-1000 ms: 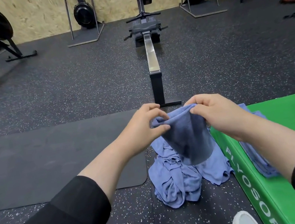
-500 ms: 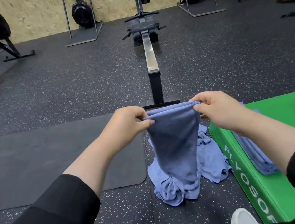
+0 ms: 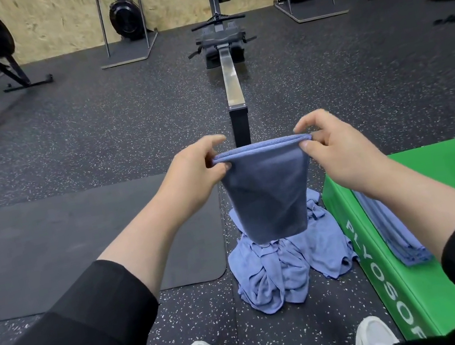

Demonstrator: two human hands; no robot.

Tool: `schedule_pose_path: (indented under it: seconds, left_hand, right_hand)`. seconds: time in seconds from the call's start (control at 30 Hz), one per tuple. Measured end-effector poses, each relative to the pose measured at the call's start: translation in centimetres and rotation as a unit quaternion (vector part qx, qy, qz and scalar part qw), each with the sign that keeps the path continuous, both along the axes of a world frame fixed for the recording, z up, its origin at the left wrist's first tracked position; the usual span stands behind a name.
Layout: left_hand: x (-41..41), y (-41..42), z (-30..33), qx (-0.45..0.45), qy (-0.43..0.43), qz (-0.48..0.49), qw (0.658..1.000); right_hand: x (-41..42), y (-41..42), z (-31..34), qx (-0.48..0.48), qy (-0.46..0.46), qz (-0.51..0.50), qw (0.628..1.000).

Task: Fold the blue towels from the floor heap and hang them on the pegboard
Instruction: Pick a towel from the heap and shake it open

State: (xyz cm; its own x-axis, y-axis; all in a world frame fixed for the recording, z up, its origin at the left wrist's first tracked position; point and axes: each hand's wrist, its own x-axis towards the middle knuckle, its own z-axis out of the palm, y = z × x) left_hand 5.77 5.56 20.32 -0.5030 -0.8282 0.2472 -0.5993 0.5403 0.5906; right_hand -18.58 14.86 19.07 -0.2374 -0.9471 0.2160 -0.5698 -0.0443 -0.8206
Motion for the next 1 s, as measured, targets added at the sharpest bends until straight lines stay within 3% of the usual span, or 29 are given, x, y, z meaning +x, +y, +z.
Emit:
schedule_pose_path:
  seconds: [0.1, 0.2, 0.43, 0.7, 0.9, 1.0]
  left_hand:
    - [0.0, 0.4, 0.4, -0.011, 0.003, 0.006, 1.000]
    - [0.0, 0.6, 0.4, 0.074, 0.092, 0.038, 0.992]
    - [-1.3, 1.3, -0.1, 0.214, 0.267, 0.057, 0.938]
    - [-2.0, 1.0, -1.7, 0.222, 0.252, 0.038, 0.941]
    - [-3.9, -0.1, -4.4, 0.256, 0.221, 0.089, 0.937]
    - [-4.9, -0.5, -4.9, 0.232, 0.173, 0.085, 0.953]
  right_hand:
    - [0.4, 0.3, 0.6, -0.025, 0.019, 0.012, 0.999]
    - [0.7, 0.4, 0.7, -0.024, 0.029, 0.008, 0.999]
    - [1.7, -0.4, 0.1, -0.044, -0.089, 0.002, 0.995]
    - [1.4, -1.5, -1.6, -0.017, -0.121, -0.051, 0.991]
    - [1.1, -3.5, -3.8, 0.015, -0.042, -0.093, 0.995]
    - [1.1, -4.7, -4.2, 0.026, 0.013, -0.091, 0.995]
